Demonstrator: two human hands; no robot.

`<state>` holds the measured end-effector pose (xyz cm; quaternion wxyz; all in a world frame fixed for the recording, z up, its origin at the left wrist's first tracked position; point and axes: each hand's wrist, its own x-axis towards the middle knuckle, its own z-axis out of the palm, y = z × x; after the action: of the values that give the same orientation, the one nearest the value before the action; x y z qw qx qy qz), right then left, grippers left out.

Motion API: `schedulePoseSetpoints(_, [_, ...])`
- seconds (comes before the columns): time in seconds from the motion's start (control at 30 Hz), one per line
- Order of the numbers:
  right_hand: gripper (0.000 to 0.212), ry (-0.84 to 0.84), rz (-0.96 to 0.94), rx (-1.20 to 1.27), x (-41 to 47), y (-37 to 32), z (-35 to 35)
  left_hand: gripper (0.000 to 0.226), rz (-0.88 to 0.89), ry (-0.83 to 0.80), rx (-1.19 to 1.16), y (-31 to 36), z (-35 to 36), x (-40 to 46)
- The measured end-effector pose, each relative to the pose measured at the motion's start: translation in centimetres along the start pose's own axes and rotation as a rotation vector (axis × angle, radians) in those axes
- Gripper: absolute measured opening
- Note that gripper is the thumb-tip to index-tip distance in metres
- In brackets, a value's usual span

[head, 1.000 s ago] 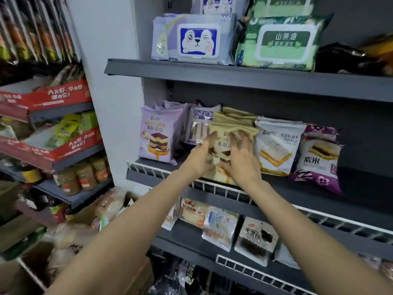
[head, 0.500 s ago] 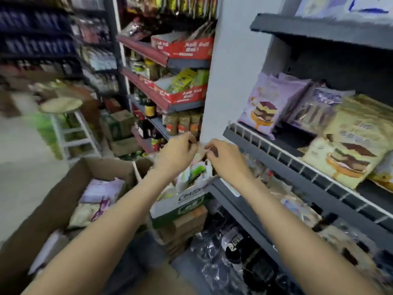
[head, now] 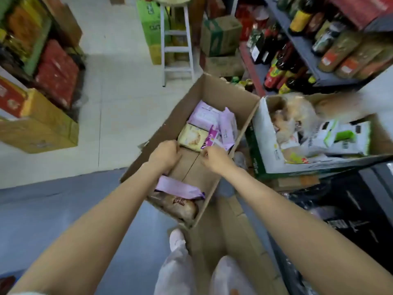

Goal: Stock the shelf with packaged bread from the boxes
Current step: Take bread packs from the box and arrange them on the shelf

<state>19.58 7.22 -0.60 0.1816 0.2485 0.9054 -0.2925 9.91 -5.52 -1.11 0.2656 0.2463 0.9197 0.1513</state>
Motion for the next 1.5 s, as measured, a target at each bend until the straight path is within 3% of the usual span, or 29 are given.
schedulePoseSetpoints(0.17, [0.033, -0.232, 0.09, -0.047, 5.2, -0.7, 7.4, 0.045, -0.078, -0.244, 0.119, -5.7, 3.9, 3.3])
schedulePoseSetpoints(0.27, [0.053, -0.35, 0.122, -0.063, 6.5, -0.8, 10.9, 0.054, -0.19, -0.285, 0.069, -7.7, 6.3, 5.2])
schedulePoseSetpoints(0.4, [0.053, -0.435, 0.116, -0.388, 7.0, 0.3, 14.2, 0.071, -0.294, -0.287, 0.059, -9.4, 9.3, 6.9])
schedulePoseSetpoints(0.47, [0.047, -0.405, 0.142, -0.392, 7.5, 0.9, 14.5, 0.072, -0.329, -0.292, 0.067, -9.3, 10.3, 7.4])
schedulePoseSetpoints(0.57, [0.036, -0.314, 0.159, -0.357, 8.7, 1.4, 13.0, 0.056, -0.388, -0.198, 0.091, -8.8, 10.9, 8.6])
schedulePoseSetpoints(0.73, [0.031, 0.089, 0.063, -0.356, 9.8, 2.5, 8.9, 0.044, -0.418, -0.171, 0.158, -8.4, 10.9, 10.0])
schedulePoseSetpoints(0.9, [0.025, 0.42, -0.087, 0.264, 8.9, 4.1, 5.5, 0.034, -0.22, -0.125, 0.203, -7.0, 10.4, 9.7])
schedulePoseSetpoints(1.1, [0.023, 0.636, 0.0, 0.576, 6.6, 3.3, 0.6, 0.019, 0.062, 0.055, -0.313, -2.4, 6.3, 8.3])
schedulePoseSetpoints(1.27, [0.044, 0.772, -0.004, 0.738, 5.0, 2.0, -3.8, 0.039, 0.355, 0.206, -0.429, 4.3, 1.4, 6.7])
schedulePoseSetpoints(1.5, [0.008, 0.9, -0.014, 1.074, -1.0, 2.3, -11.4, 0.03, 0.641, 0.307, -0.553, 14.9, -4.4, 2.5])
